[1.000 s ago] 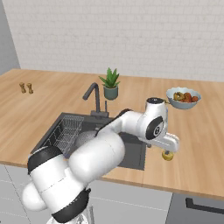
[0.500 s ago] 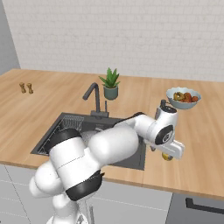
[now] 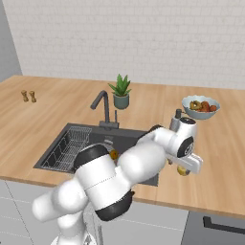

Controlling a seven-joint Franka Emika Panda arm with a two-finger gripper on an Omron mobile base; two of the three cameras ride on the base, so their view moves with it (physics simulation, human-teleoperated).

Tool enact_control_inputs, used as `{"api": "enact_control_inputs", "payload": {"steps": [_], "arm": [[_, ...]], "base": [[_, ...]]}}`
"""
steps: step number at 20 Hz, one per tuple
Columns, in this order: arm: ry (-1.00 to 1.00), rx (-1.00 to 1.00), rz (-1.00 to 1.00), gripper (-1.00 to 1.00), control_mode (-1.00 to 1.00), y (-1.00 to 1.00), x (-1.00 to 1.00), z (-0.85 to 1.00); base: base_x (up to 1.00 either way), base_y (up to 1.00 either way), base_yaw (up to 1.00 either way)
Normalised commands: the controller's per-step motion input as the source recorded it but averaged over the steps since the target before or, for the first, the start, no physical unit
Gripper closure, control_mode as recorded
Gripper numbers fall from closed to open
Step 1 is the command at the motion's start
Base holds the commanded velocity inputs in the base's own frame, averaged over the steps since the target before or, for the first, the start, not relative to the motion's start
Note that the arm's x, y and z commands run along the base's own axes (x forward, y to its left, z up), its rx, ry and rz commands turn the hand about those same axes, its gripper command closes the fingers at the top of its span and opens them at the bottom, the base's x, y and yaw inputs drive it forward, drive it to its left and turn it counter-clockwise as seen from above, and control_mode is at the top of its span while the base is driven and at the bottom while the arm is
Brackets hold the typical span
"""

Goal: Put the colander in the sink, put the pear, kiwi in the colander, and turn on the sink faucet and pour water over the colander.

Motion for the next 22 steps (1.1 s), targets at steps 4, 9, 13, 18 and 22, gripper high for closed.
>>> {"api": "enact_control_inputs", "payload": {"steps": [4, 9, 13, 18, 22], "arm": [[0.0, -0.05, -0.05, -1.0, -1.0, -0.17, 0.26, -0.31], [0.0, -0.07, -0.07, -1.0, -1.0, -0.2, 0.15, -0.3], [0.01, -0.04, -0.07, -1.0, -1.0, -0.18, 0.11, -0.25], [0.01, 0.0, -0.09, -1.0, -1.0, -0.09, 0.0, -0.23], [0.0, 0.0, -0.06, -1.0, -1.0, -0.01, -0.03, -0.14]], "base": [[0.0, 0.0, 0.0], [0.0, 0.0, 0.0], [0.0, 0.0, 0.0], [0.0, 0.0, 0.0], [0.0, 0.0, 0.0]]}}
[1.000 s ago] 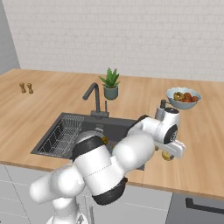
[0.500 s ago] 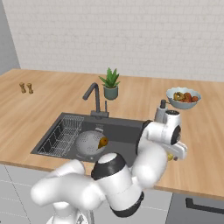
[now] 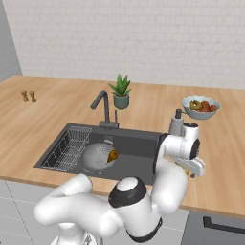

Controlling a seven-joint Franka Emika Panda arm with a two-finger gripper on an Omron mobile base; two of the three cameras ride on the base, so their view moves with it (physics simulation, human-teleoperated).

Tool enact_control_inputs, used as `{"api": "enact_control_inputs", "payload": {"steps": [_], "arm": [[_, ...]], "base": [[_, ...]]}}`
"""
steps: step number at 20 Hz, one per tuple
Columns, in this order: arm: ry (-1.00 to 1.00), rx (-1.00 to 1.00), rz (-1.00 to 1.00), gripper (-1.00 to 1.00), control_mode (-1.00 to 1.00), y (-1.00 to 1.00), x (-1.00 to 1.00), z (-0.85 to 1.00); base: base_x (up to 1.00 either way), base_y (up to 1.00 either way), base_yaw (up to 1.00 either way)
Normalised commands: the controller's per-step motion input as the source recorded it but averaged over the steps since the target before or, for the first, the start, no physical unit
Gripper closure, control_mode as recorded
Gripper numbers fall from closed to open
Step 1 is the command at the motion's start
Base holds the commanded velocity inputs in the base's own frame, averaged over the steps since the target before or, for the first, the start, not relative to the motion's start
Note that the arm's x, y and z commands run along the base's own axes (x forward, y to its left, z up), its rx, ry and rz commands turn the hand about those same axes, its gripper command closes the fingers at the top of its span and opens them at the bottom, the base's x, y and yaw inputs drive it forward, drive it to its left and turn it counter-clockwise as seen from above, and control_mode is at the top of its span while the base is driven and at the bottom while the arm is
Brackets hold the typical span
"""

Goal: Put the colander in the sink, put the pear, kiwi in the colander, and turn on the sink faucet and pour water over the colander.

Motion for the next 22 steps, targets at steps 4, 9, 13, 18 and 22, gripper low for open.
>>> {"api": "enact_control_inputs", "payload": {"steps": [4, 9, 13, 18, 22], "arm": [[0.0, 0.0, -0.06, -1.0, -1.0, 0.0, -0.14, -0.1], [0.0, -0.01, -0.11, 1.0, -1.0, 0.31, -0.2, -0.16], [0.0, -0.05, -0.12, 1.0, -1.0, 0.49, -0.01, -0.23], [-0.02, -0.01, -0.05, 1.0, -1.0, 0.08, 0.0, -0.26], [-0.37, 0.0, 0.06, 1.0, -1.0, 0.01, -0.57, 0.59]], "base": [[0.0, 0.0, 0.0], [0.0, 0.0, 0.0], [0.0, 0.0, 0.0], [0.0, 0.0, 0.0], [0.0, 0.0, 0.0]]}}
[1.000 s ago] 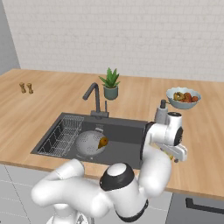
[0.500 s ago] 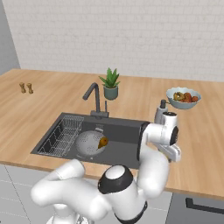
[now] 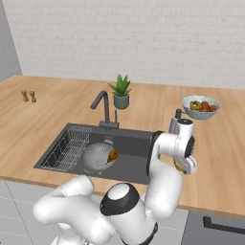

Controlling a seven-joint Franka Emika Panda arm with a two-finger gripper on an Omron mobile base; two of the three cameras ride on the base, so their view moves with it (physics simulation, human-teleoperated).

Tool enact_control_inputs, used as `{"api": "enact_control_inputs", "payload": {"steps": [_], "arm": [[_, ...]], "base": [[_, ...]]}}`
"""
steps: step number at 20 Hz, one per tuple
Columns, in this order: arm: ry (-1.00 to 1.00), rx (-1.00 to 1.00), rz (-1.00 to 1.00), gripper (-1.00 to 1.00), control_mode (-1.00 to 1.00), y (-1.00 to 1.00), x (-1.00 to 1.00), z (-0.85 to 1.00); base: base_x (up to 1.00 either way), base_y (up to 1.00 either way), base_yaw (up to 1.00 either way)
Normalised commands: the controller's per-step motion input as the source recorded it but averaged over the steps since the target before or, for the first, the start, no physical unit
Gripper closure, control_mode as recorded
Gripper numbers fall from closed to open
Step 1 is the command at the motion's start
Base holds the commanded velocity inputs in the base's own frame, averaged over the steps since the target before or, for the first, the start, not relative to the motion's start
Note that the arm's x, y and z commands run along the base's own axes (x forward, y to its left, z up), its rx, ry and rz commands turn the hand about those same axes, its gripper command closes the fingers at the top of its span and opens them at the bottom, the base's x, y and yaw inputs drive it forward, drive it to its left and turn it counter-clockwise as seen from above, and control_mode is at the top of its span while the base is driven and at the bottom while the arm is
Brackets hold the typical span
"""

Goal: Put the colander in the sink, put the pear, kiwi in the colander, and turn on the sink faucet and pour water over the colander.

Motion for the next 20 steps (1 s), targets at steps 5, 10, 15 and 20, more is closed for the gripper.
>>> {"api": "enact_control_inputs", "payload": {"steps": [5, 10, 15, 20], "arm": [[-0.48, -0.03, 0.45, 1.0, -1.0, 0.37, -0.25, 0.98], [-0.15, -0.18, 0.57, 1.0, -1.0, 0.93, -0.01, 0.72], [-0.01, -0.24, 0.7, 1.0, -1.0, 0.85, 0.0, 0.39], [-0.01, -0.1, 0.73, 1.0, -1.0, 0.62, 0.06, 0.01]], "base": [[0.0, 0.0, 0.0], [0.0, 0.0, 0.0], [0.0, 0.0, 0.0], [0.0, 0.0, 0.0]]}}
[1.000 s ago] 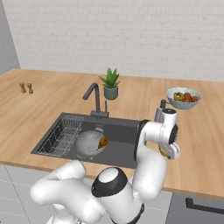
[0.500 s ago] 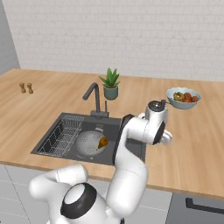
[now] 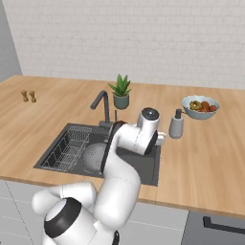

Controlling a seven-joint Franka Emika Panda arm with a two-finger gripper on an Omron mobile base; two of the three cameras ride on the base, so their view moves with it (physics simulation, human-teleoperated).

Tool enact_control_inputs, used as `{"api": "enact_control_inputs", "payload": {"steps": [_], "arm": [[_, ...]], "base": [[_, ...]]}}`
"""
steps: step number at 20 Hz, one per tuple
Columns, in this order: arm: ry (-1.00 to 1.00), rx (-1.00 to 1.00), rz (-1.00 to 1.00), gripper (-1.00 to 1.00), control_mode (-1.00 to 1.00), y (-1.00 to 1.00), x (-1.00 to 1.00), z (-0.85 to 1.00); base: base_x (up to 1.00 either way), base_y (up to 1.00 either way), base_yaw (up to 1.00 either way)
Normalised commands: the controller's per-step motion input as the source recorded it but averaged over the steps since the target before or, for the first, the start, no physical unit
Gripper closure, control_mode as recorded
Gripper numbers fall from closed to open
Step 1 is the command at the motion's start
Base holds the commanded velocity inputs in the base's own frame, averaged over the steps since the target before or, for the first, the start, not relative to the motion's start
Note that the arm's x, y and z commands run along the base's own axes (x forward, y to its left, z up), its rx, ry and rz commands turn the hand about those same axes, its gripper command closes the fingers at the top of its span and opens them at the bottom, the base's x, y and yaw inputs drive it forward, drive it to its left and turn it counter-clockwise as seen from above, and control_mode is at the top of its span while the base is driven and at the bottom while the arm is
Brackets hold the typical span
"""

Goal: Put the colander in the sink, put the pear, kiwi in the colander, and turn on the sink faucet and pour water over the colander.

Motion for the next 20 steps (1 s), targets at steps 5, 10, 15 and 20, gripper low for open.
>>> {"api": "enact_control_inputs", "payload": {"steps": [5, 10, 15, 20], "arm": [[-0.02, 0.0, 0.66, 1.0, -1.0, 0.38, 0.26, 0.0], [0.0, 0.0, 0.56, 1.0, -1.0, 0.36, 0.61, -0.02], [-0.05, 0.0, 0.46, 1.0, -1.0, 0.1, 0.45, -0.29], [-0.04, 0.0, 0.07, 1.0, -1.0, 0.0, 0.03, -0.39]], "base": [[0.0, 0.0, 0.0], [0.0, 0.0, 0.0], [0.0, 0.0, 0.0], [0.0, 0.0, 0.0]]}}
